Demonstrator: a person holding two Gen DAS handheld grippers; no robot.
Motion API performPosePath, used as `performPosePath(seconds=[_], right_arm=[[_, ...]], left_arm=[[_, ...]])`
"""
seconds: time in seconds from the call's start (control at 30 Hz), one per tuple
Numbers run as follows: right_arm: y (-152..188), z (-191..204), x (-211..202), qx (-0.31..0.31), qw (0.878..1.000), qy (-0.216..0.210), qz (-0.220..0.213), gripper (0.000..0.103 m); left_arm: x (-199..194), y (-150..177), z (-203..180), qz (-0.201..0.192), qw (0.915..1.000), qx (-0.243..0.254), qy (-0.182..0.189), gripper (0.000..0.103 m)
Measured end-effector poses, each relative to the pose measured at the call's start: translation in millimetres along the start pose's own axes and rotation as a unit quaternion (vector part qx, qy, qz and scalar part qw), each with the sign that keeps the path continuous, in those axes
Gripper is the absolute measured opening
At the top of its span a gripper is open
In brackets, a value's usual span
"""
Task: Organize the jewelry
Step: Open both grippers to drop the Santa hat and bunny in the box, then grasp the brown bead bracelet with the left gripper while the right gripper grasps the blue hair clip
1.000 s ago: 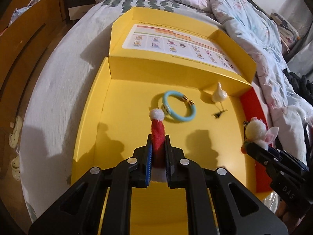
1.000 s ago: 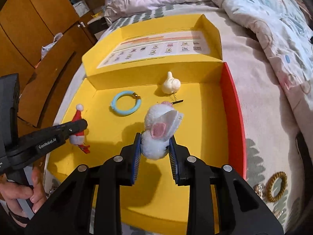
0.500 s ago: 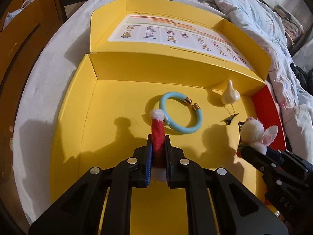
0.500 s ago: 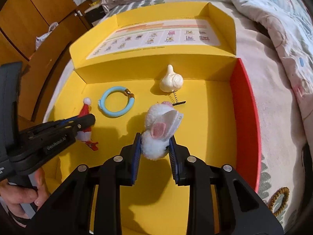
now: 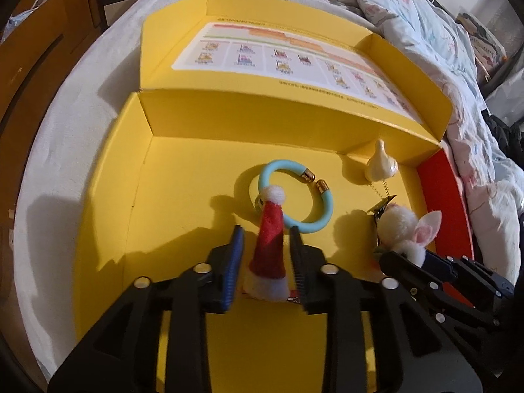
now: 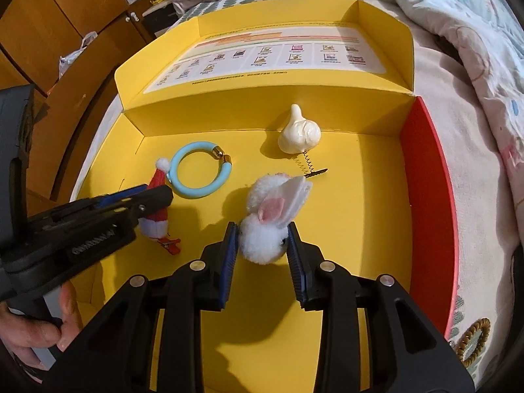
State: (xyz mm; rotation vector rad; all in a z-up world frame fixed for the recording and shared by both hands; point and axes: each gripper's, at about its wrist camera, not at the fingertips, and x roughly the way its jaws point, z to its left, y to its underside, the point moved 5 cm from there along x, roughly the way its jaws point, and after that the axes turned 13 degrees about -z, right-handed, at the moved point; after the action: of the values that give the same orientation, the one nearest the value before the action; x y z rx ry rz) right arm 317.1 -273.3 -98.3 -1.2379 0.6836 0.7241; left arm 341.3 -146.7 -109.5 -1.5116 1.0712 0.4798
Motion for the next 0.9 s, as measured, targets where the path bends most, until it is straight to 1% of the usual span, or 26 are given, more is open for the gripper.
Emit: performPosePath(seconds=[0.03, 0.1, 0.17, 0.27, 0.33, 0.43, 0.5, 0.53, 0.6, 0.67, 0.7, 0.73, 0.83, 0.9], right_arm=[[-0.7, -0.5, -2.5, 0.000, 1.000, -0.001, -0.001, 0.034], [-3.8, 0.3, -7.6, 0.001, 1.000, -0.002, -0.010, 0.034], [-7.1, 1.7, -16.8, -0.002, 1.000, -0.006, -0.019, 0.035], [-12.6, 2.2, -33.3, -0.002, 0.999, -0.005, -0.042, 0.036], [-14.1, 3.4, -44.0, -0.002, 0.999, -0.004, -0.049, 0.040], [-14.8, 9.0, -65.3, -0.004, 0.998, -0.008, -0.065, 0.046], [-12.3, 13.5, -81.0, -0.005, 0.997, -0.012, -0.077, 0.057], [-7.0, 17.9, -93.9, -0.008, 0.996, -0.016, -0.084, 0.059], [5.3, 24.2, -114.3, -0.014, 0.995, -0.025, -0.096, 0.060], [17.6, 30.3, -128.4, -0.026, 0.995, -0.026, -0.096, 0.061], [29.9, 32.0, -139.0, -0.029, 0.994, -0.027, -0.101, 0.061], [40.9, 32.5, -144.9, -0.026, 0.994, -0.029, -0.102, 0.061], [78.1, 34.1, -156.0, -0.033, 0.995, -0.031, -0.086, 0.061], [106.5, 32.6, -160.4, -0.039, 0.996, -0.022, -0.074, 0.061]], left_arm=[[-4.0, -2.0, 2.0, -0.004, 1.0000, -0.005, 0.001, 0.040], [-9.5, -6.2, 2.5, -0.010, 0.9999, -0.009, 0.004, 0.040], [-18.4, -10.1, 2.0, -0.018, 0.9998, -0.010, 0.007, 0.043], [-35.0, -14.5, 1.7, -0.029, 0.9995, -0.006, 0.008, 0.045], [-46.9, -15.6, 0.4, -0.035, 0.9993, -0.002, 0.008, 0.048], [-75.0, -14.1, 0.0, -0.052, 0.9986, 0.008, 0.009, 0.053], [-90.7, -10.9, 1.0, -0.062, 0.9980, 0.008, 0.009, 0.057], [-103.1, -6.4, 3.6, -0.068, 0.9976, 0.006, 0.008, 0.060], [-116.1, 2.5, 6.3, -0.072, 0.9974, 0.006, 0.008, 0.060], [-134.1, 22.6, 11.2, -0.080, 0.9967, 0.009, 0.011, 0.065], [-138.5, 30.7, 11.2, -0.083, 0.9965, 0.011, 0.008, 0.066], [-145.6, 46.9, 14.7, -0.083, 0.9964, 0.017, -0.003, 0.066], [-157.6, 77.5, 17.3, -0.082, 0.9953, 0.038, -0.033, 0.066], [-167.4, 100.0, 16.5, -0.084, 0.9940, 0.056, -0.042, 0.066]])
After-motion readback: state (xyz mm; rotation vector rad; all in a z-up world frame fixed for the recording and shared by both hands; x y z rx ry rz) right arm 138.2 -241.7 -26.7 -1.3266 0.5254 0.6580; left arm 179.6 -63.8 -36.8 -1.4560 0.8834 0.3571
